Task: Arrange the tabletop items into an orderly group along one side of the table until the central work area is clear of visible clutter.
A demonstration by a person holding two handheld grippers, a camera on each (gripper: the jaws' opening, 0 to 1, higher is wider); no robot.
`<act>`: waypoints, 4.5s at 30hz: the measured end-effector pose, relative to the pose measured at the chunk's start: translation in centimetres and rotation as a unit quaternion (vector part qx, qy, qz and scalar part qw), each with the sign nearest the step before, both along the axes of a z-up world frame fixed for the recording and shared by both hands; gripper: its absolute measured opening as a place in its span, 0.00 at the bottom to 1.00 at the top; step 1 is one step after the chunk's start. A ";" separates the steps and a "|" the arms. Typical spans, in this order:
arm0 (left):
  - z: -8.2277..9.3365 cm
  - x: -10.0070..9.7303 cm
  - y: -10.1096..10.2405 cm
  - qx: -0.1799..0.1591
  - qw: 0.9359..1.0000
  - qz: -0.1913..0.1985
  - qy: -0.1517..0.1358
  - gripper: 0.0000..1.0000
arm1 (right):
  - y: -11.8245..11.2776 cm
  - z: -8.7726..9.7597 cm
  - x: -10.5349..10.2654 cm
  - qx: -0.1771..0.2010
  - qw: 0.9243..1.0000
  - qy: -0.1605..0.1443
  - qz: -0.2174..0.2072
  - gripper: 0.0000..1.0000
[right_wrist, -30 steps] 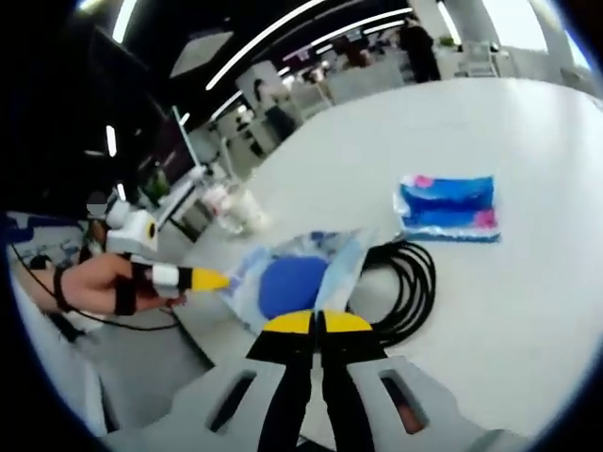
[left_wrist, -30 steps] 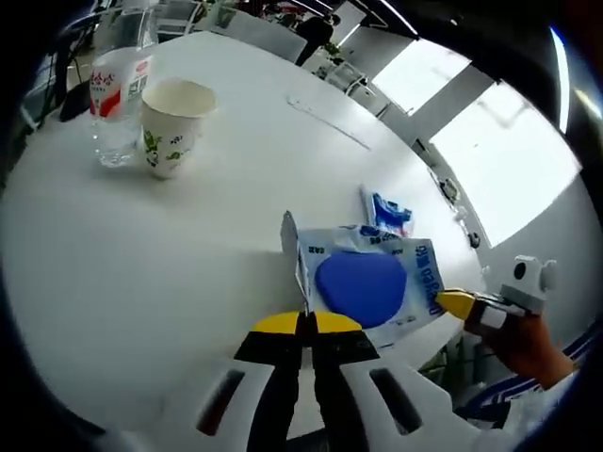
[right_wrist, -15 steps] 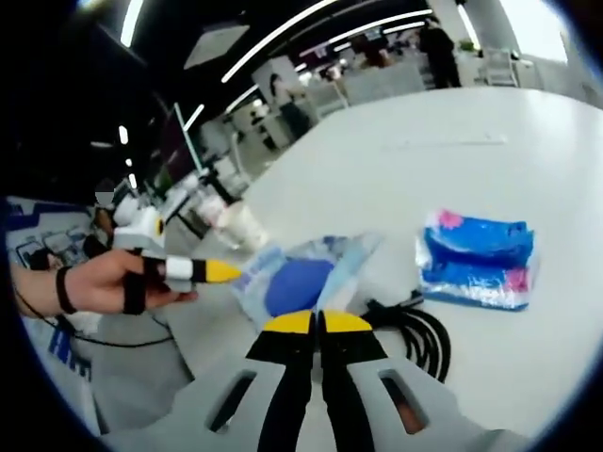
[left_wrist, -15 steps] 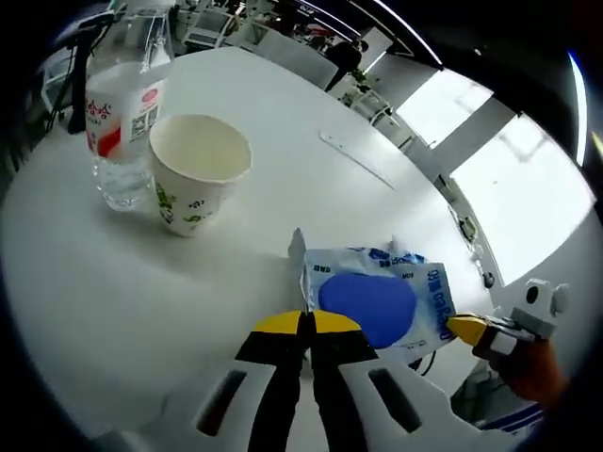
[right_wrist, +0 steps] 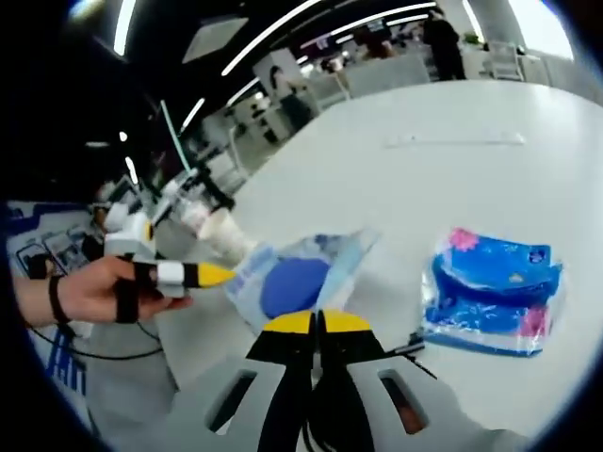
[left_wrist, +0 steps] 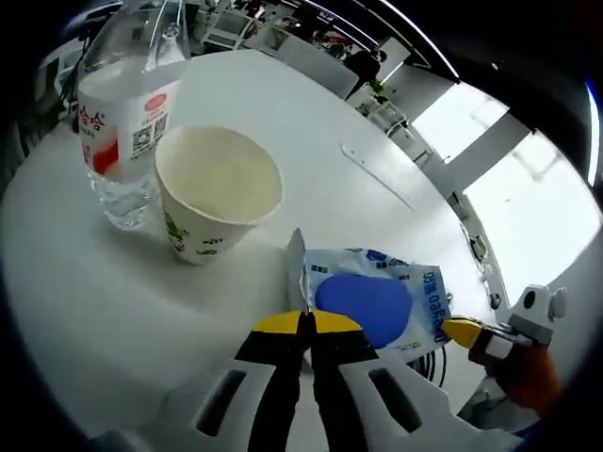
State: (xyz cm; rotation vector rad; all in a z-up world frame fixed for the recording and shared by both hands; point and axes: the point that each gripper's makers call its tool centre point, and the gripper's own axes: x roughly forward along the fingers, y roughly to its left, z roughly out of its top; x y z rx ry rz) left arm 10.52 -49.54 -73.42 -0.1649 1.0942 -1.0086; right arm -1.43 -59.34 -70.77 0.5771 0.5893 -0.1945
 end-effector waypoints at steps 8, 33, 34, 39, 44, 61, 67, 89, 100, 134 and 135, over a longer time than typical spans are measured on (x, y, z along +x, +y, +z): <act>-0.1 1.7 -1.0 -0.004 1.000 0.021 -0.006 0.00 | 0.1 -1.8 0.8 0.006 0.999 0.029 0.017 0.00; -1.0 2.2 2.1 0.015 1.000 0.007 -0.023 0.01 | 1.2 -3.6 -2.2 0.003 0.997 0.050 0.060 0.02; -1.0 2.2 2.3 0.017 1.000 0.008 -0.025 0.00 | 1.3 -3.7 -2.3 0.003 0.997 0.051 0.060 0.02; -1.4 2.3 2.6 0.026 0.999 0.013 -0.023 0.00 | 1.0 -3.8 -2.3 0.006 0.998 0.049 0.048 0.01; -1.1 2.9 1.8 0.017 0.999 0.034 -0.017 0.00 | 0.5 -3.8 -1.7 0.000 0.998 0.053 0.041 0.00; -0.9 3.5 1.5 0.011 0.998 0.059 -0.002 0.00 | -0.5 -3.5 -0.8 -0.002 0.999 0.048 0.027 0.01; -0.4 3.2 3.1 0.001 0.998 0.065 -0.007 0.01 | -0.8 -3.1 -3.1 -0.051 0.996 0.062 0.047 0.06; 0.3 -2.9 7.6 0.023 0.996 -0.051 -0.069 0.04 | -1.6 -3.7 -6.7 -0.137 0.986 0.085 0.044 0.09; -0.6 -8.0 4.9 0.010 0.993 -0.109 -0.042 0.05 | -2.1 -3.4 -7.3 -0.146 0.986 0.079 0.024 0.08; -0.9 -11.4 3.9 0.005 0.992 -0.128 -0.010 0.04 | 0.7 -4.9 -9.9 -0.110 0.991 0.074 0.037 0.10; -0.9 -11.4 3.9 0.005 0.992 -0.128 -0.010 0.04 | 0.5 -4.5 -10.0 -0.103 0.992 0.067 0.029 0.12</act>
